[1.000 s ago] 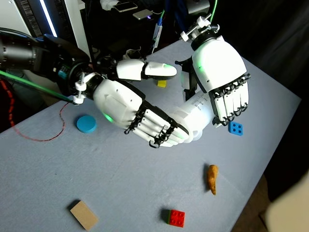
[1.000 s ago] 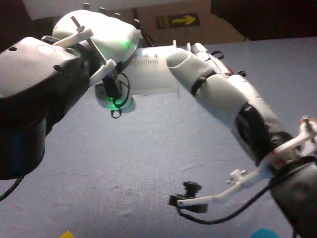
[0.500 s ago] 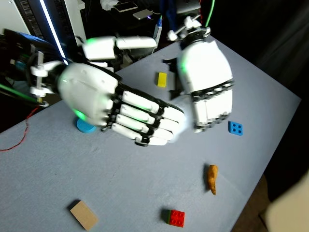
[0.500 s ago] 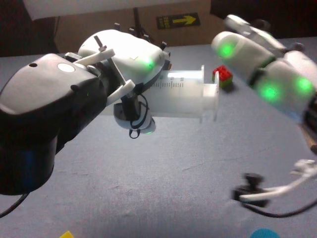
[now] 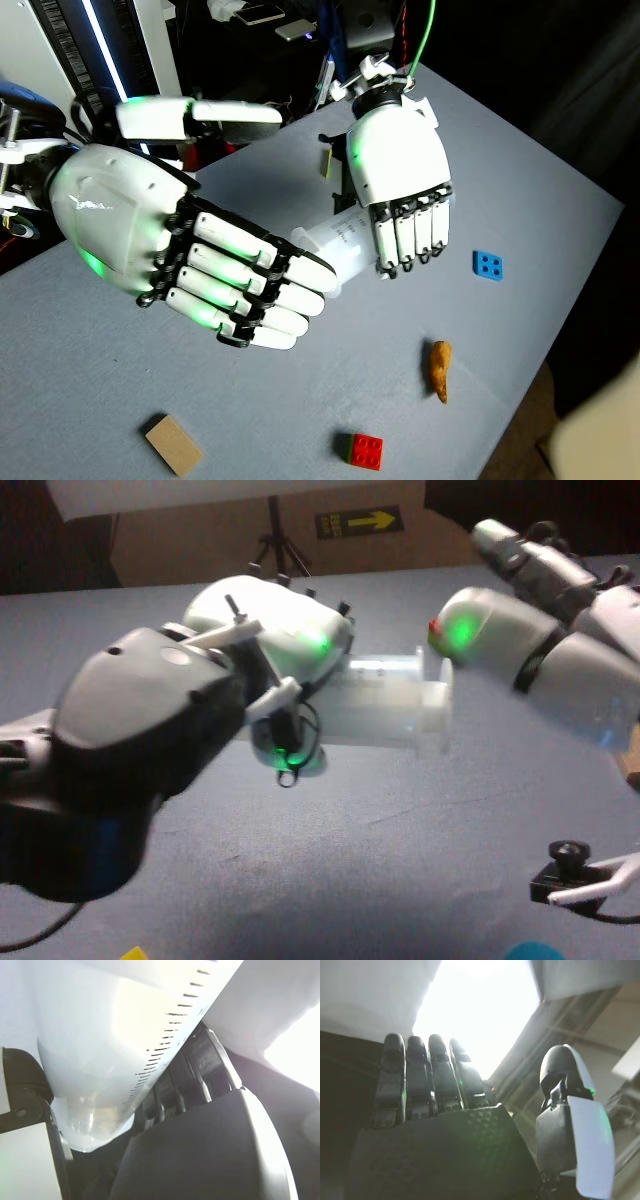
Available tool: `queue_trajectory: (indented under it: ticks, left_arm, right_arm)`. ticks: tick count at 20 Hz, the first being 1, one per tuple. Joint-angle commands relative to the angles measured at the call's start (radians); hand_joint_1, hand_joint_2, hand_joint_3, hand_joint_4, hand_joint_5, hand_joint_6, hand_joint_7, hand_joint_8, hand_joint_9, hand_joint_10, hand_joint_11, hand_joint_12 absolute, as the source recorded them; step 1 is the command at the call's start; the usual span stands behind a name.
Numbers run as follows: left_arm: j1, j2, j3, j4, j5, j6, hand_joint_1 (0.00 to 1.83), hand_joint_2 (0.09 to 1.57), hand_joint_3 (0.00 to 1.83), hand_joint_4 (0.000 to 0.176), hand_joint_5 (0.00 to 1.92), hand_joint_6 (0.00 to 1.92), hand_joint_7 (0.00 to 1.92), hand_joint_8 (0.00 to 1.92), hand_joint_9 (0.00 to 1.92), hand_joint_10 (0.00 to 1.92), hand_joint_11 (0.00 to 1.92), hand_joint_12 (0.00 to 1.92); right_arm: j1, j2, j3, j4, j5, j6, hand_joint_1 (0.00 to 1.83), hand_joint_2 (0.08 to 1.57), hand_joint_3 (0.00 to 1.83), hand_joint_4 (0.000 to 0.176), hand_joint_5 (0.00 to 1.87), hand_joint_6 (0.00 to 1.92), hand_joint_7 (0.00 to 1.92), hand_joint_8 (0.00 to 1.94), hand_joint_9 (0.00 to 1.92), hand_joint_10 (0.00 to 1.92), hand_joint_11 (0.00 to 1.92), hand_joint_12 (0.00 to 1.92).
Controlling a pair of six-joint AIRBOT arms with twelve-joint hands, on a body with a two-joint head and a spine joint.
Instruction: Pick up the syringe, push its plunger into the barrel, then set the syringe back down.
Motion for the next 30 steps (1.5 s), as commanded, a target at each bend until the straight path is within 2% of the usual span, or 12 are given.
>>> queue_trajectory:
  ticks: [1, 2, 5, 11, 12, 14, 17, 20, 21, 23, 24, 30]
  left_arm:
    - [-0.004, -0.012, 0.006, 0.083, -0.04, -0.006, 1.37, 1.16, 0.0, 0.0, 0.91, 0.9, 0.8, 1.27, 0.84, 1.41, 0.84, 1.35]
    - [0.007, -0.027, 0.011, 0.083, -0.054, -0.017, 1.37, 1.16, 0.0, 0.0, 0.9, 0.93, 0.8, 1.27, 0.85, 1.4, 0.84, 1.32]
    - [0.032, -0.064, 0.033, 0.104, -0.066, -0.055, 1.36, 1.16, 0.0, 0.0, 0.9, 0.96, 0.8, 1.27, 0.85, 1.4, 0.84, 1.3]
    - [0.082, -0.09, 0.056, 0.128, -0.071, -0.082, 1.36, 1.18, 0.0, 0.0, 0.89, 0.96, 0.75, 1.33, 0.81, 1.45, 0.82, 1.34]
    - [0.087, -0.092, 0.06, 0.133, -0.071, -0.087, 1.46, 1.16, 0.0, 0.0, 0.89, 0.91, 0.74, 1.3, 0.78, 1.38, 0.83, 1.54]
    - [0.105, -0.103, 0.075, 0.161, -0.071, -0.121, 1.37, 1.17, 0.0, 0.0, 0.91, 0.94, 0.79, 1.28, 0.83, 1.41, 0.83, 1.34]
    - [0.124, -0.115, 0.095, 0.161, -0.068, -0.13, 1.36, 1.17, 0.0, 0.0, 0.9, 0.94, 0.8, 1.28, 0.83, 1.42, 0.82, 1.33]
    - [0.135, -0.13, 0.115, 0.189, -0.057, -0.162, 1.36, 1.16, 0.0, 0.0, 0.9, 0.97, 0.81, 1.26, 0.83, 1.4, 0.78, 1.32]
    - [0.139, -0.136, 0.12, 0.189, -0.053, -0.162, 1.39, 1.15, 0.0, 0.0, 0.89, 0.96, 0.84, 1.2, 0.88, 1.33, 0.82, 1.35]
    - [0.149, -0.148, 0.13, 0.189, -0.045, -0.162, 1.37, 1.15, 0.0, 0.0, 0.87, 0.99, 0.86, 1.19, 0.89, 1.34, 0.87, 1.23]
    - [0.154, -0.152, 0.133, 0.189, -0.043, -0.162, 1.47, 1.13, 0.0, 0.0, 0.87, 0.95, 0.85, 1.16, 0.88, 1.25, 0.84, 1.47]
    - [0.17, -0.159, 0.151, 0.189, -0.043, -0.17, 1.49, 1.15, 0.0, 0.0, 0.86, 0.96, 0.8, 1.22, 0.83, 1.29, 0.81, 1.58]
  right_arm:
    - [0.009, 0.007, -0.024, -0.106, 0.134, -0.066, 0.03, 1.11, 0.0, 0.0, 0.1, 0.0, 0.11, 0.0, 0.1, 0.0, 0.0, 0.35]
    - [0.022, 0.007, -0.046, -0.107, 0.185, -0.178, 0.02, 1.11, 0.0, 0.0, 0.11, 0.0, 0.11, 0.0, 0.11, 0.0, 0.0, 0.35]
    - [0.043, 0.027, -0.081, -0.037, 0.16, -0.334, 0.04, 1.11, 0.0, 0.0, 0.11, 0.0, 0.11, 0.0, 0.1, 0.0, 0.0, 0.32]
    - [0.113, 0.128, -0.083, 0.038, -0.128, -0.416, 0.04, 1.12, 0.0, 0.0, 0.12, 0.0, 0.13, 0.0, 0.11, 0.0, 0.0, 0.36]
    - [0.12, 0.135, -0.083, 0.063, -0.157, -0.432, 0.06, 1.11, 0.0, 0.0, 0.12, 0.0, 0.13, 0.0, 0.11, 0.0, 0.0, 0.38]
    - [0.118, 0.132, -0.08, 0.074, -0.167, -0.445, 0.04, 1.11, 0.0, 0.0, 0.1, 0.0, 0.11, 0.0, 0.1, 0.0, 0.0, 0.36]
    - [0.096, 0.118, -0.069, 0.074, -0.173, -0.542, 0.04, 1.12, 0.0, 0.0, 0.1, 0.0, 0.11, 0.0, 0.1, 0.0, 0.0, 0.36]
    - [0.07, 0.097, -0.054, 0.068, -0.169, -0.572, 0.05, 1.1, 0.0, 0.0, 0.11, 0.0, 0.12, 0.0, 0.11, 0.0, 0.0, 0.4]
    - [0.064, 0.092, -0.051, 0.067, -0.165, -0.575, 0.08, 1.09, 0.0, 0.0, 0.15, 0.01, 0.15, 0.01, 0.14, 0.01, 0.0, 0.46]
    - [0.048, 0.091, -0.051, 0.044, -0.153, -0.572, 0.08, 1.09, 0.0, 0.0, 0.15, 0.0, 0.14, 0.0, 0.13, 0.0, 0.0, 0.4]
    - [0.039, 0.091, -0.051, 0.033, -0.145, -0.57, 0.08, 1.08, 0.0, 0.0, 0.14, 0.0, 0.14, 0.0, 0.13, 0.0, 0.0, 0.41]
    - [0.02, 0.091, -0.048, 0.002, -0.122, -0.549, 0.1, 1.07, 0.0, 0.0, 0.13, 0.0, 0.14, 0.0, 0.12, 0.0, 0.0, 0.4]
